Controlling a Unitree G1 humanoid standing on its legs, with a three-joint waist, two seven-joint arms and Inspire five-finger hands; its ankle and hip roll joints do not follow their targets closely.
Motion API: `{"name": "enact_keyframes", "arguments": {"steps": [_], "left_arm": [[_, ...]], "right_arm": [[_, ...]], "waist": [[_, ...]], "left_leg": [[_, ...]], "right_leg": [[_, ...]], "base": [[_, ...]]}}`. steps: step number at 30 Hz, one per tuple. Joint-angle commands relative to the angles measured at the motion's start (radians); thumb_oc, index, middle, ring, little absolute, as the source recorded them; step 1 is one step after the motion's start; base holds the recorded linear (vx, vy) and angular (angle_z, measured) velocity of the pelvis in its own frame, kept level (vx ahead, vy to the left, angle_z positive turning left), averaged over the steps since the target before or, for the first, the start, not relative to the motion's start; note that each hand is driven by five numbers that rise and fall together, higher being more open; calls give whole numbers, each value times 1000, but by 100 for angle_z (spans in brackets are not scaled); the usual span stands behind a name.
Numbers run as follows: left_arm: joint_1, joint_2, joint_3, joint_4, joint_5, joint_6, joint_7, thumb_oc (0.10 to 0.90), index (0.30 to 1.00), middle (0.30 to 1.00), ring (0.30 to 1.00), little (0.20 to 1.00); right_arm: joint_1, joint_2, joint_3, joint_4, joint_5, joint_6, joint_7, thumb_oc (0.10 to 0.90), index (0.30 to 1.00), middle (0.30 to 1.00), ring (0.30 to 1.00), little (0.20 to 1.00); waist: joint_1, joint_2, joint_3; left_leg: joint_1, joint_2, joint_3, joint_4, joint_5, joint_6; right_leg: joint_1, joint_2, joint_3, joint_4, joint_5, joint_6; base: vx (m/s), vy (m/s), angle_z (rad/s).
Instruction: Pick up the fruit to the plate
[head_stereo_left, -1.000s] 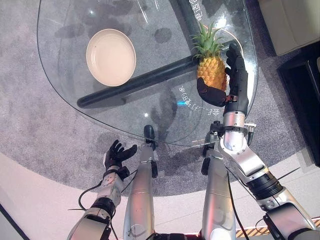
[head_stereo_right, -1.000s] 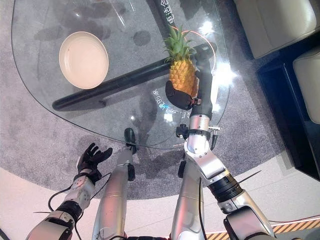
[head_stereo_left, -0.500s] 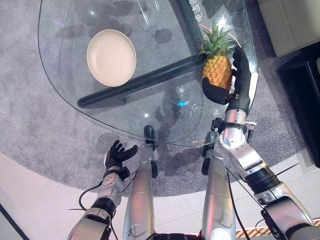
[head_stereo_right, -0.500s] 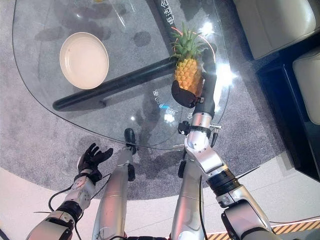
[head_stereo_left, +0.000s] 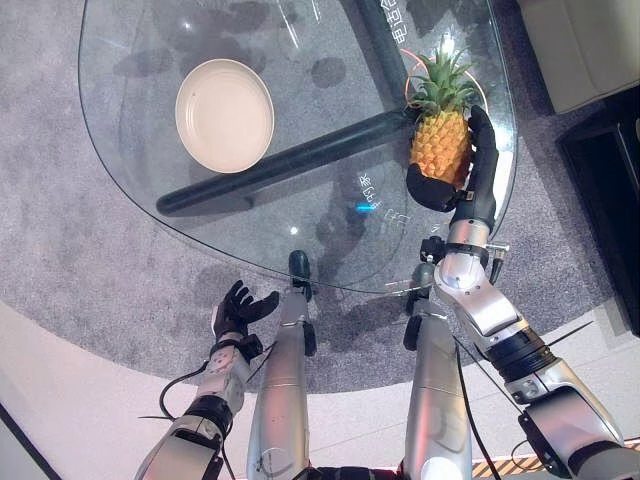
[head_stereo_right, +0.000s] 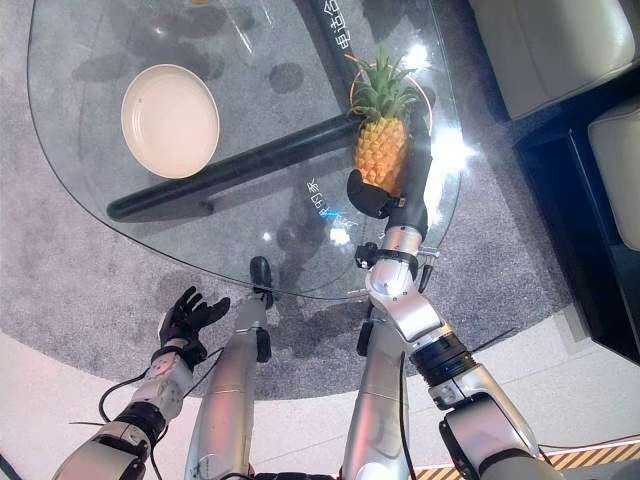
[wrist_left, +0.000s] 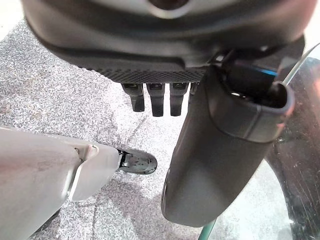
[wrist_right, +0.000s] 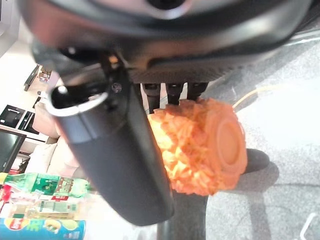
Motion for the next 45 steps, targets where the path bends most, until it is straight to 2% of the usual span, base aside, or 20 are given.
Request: {"name": "enact_keyframes", "arguments": {"steps": [1, 10, 23, 36, 45], "left_arm": [[25, 22, -1, 36, -16, -9, 3, 800, 900, 900, 900, 900], [22, 18, -8, 41, -21, -8, -1, 800, 900, 900, 900, 900], [19, 18, -13, 38, -16, -4, -3, 800, 900, 900, 900, 900], [11, 19, -18, 42, -18, -7, -9, 800, 900, 900, 900, 900], [5, 21, -18, 38, -22, -6, -6, 800, 900, 900, 900, 900]], "right_arm": [[-19, 21, 16, -23, -63, 3, -55, 800, 900, 900, 900, 900], [-45, 29, 25, 18, -35, 51, -89, 800, 900, 900, 900, 900], [-74, 27, 33, 83, -3, 116, -79, 800, 900, 900, 900, 900], [-121, -16, 60, 160, -161, 212, -66, 800, 900, 900, 900, 900], [-130, -28, 76, 174, -197, 250, -49, 800, 900, 900, 900, 900]], "waist": [[14, 23, -18], [18, 31, -18], [27, 33, -18], [31, 37, -18], [32, 39, -18]], "left_leg": [[-35, -59, -12, 84, -73, 23], [-34, -61, -11, 84, -74, 24], [-32, -61, -13, 83, -73, 25], [-31, -64, -16, 85, -77, 26], [-37, -64, -16, 85, -76, 26]], "right_leg": [[-7, 35, -84, -120, 92, -23], [-9, 34, -83, -115, 90, -25], [-6, 37, -88, -111, 89, -28], [-5, 36, -90, -110, 88, -24], [-11, 37, -90, -111, 88, -23]], "base": [[0, 0, 0], [0, 1, 0], [0, 0, 0], [0, 0, 0], [0, 0, 0]]}}
